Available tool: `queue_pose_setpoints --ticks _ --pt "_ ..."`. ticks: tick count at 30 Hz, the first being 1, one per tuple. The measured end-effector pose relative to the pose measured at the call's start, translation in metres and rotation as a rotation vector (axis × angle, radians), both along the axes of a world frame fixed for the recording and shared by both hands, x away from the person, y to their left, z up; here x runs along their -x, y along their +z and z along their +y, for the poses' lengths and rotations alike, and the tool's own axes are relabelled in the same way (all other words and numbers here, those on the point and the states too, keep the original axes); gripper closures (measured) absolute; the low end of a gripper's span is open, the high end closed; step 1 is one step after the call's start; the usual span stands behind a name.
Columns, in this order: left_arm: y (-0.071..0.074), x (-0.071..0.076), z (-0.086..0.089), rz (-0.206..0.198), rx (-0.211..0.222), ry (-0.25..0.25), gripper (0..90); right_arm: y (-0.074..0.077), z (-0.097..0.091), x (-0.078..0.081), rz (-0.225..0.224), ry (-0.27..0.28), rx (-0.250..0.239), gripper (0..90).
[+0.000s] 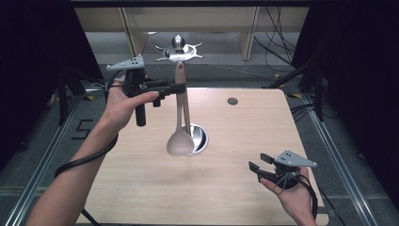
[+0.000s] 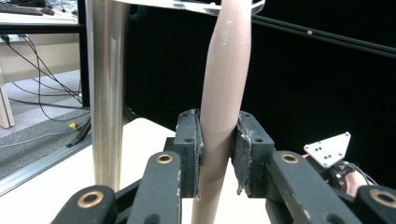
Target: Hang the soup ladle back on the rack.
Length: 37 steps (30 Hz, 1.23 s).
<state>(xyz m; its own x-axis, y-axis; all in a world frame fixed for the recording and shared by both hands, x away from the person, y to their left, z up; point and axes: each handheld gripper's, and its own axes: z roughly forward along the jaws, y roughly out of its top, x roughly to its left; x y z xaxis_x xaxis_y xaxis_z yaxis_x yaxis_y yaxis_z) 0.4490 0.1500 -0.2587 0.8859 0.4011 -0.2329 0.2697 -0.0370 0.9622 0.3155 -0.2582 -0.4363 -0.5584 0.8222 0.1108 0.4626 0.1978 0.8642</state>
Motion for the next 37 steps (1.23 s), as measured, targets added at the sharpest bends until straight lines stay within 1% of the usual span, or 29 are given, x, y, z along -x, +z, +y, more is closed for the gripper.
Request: queue_pose_setpoints --ticks 1,3,4,5,6,13,16,18,19,20,21,22,23,24,25,26,27,28,29,30,31,32,33,34,35,36,37 --pt "0.000 0.000 0.000 0.000 0.003 0.004 71.3 0.000 0.000 -0.001 -0.008 0.003 0.006 43.2" --pt "-0.001 0.000 -0.001 -0.001 0.005 0.013 70.9 0.000 0.000 -0.001 -0.009 0.006 0.005 43.2" --pt "-0.001 0.001 -0.001 -0.004 0.004 0.020 70.8 0.000 -0.001 -0.002 -0.021 0.017 0.013 43.2" --pt "-0.001 0.001 -0.002 -0.010 0.001 0.028 70.6 0.000 -0.002 -0.002 -0.034 0.014 0.023 43.2" --pt "-0.001 0.002 -0.002 -0.017 -0.003 0.036 70.5 0.000 -0.002 -0.002 -0.035 0.013 0.020 43.2" --pt "-0.001 0.008 -0.007 -0.102 -0.052 0.133 68.3 0.000 -0.002 -0.002 -0.034 0.012 0.021 43.1" --pt "-0.001 0.011 -0.008 -0.136 -0.079 0.167 66.6 0.000 -0.002 -0.002 -0.034 0.013 0.025 43.0" --pt "-0.001 0.013 -0.008 -0.156 -0.094 0.179 64.8 -0.001 -0.002 -0.002 -0.040 0.010 0.020 43.0" --pt "-0.001 0.014 -0.008 -0.165 -0.096 0.189 63.6 0.000 -0.002 -0.001 -0.031 0.013 0.023 43.0" --pt "-0.001 0.016 -0.007 -0.174 -0.100 0.196 62.0 -0.001 -0.002 -0.002 -0.040 0.010 0.017 43.0" --pt "-0.002 0.017 -0.007 -0.185 -0.108 0.203 59.9 -0.001 -0.001 -0.001 -0.024 0.012 0.001 43.0" --pt "-0.003 0.019 -0.007 -0.198 -0.113 0.213 57.8 -0.001 -0.001 -0.001 -0.016 0.014 0.004 43.0" --pt "-0.005 0.022 -0.006 -0.208 -0.118 0.227 55.1 -0.001 -0.001 -0.001 -0.031 0.012 0.016 43.0" --pt "-0.009 0.026 -0.005 -0.221 -0.125 0.237 52.3 -0.001 0.000 0.000 -0.017 0.004 0.002 42.9" --pt "-0.014 0.031 -0.003 -0.229 -0.136 0.243 49.0 -0.001 0.000 0.001 0.000 0.000 -0.011 42.9" --pt "-0.022 0.037 -0.001 -0.236 -0.144 0.249 46.1 -0.001 0.000 0.002 0.005 -0.005 -0.011 42.9" --pt "-0.031 0.043 0.002 -0.239 -0.149 0.255 43.2 -0.001 -0.002 0.001 -0.010 -0.001 0.000 42.8" --pt "-0.043 0.050 0.006 -0.238 -0.160 0.258 40.6 -0.002 -0.003 0.000 -0.020 0.015 -0.005 42.8" --pt "-0.057 0.057 0.011 -0.234 -0.170 0.269 38.5 -0.001 -0.003 0.003 0.011 -0.005 -0.004 42.6" --pt "-0.073 0.064 0.016 -0.225 -0.182 0.286 36.6 -0.001 -0.004 0.002 0.007 -0.006 -0.004 42.6" --pt "-0.090 0.070 0.022 -0.214 -0.198 0.298 34.6 -0.001 -0.007 0.001 -0.020 0.006 0.017 42.5" --pt "-0.108 0.076 0.028 -0.193 -0.209 0.307 33.0 -0.001 -0.005 0.003 0.025 -0.014 -0.012 42.3" --pt "-0.126 0.083 0.033 -0.143 -0.212 0.307 32.0 -0.003 -0.006 0.002 0.008 -0.018 -0.006 42.3" --pt "-0.143 0.088 0.038 -0.106 -0.217 0.315 30.7 -0.003 -0.007 0.002 0.015 -0.014 -0.004 42.1" --pt "-0.159 0.090 0.043 -0.109 -0.236 0.326 30.5 -0.004 -0.009 -0.001 -0.017 -0.007 0.024 42.0" --pt "-0.171 0.094 0.048 -0.099 -0.294 0.341 30.5 -0.004 -0.008 0.001 0.017 -0.014 0.004 41.9" --pt "-0.182 0.098 0.049 -0.061 -0.306 0.336 30.5 -0.005 -0.008 0.001 0.035 -0.020 -0.007 41.9"
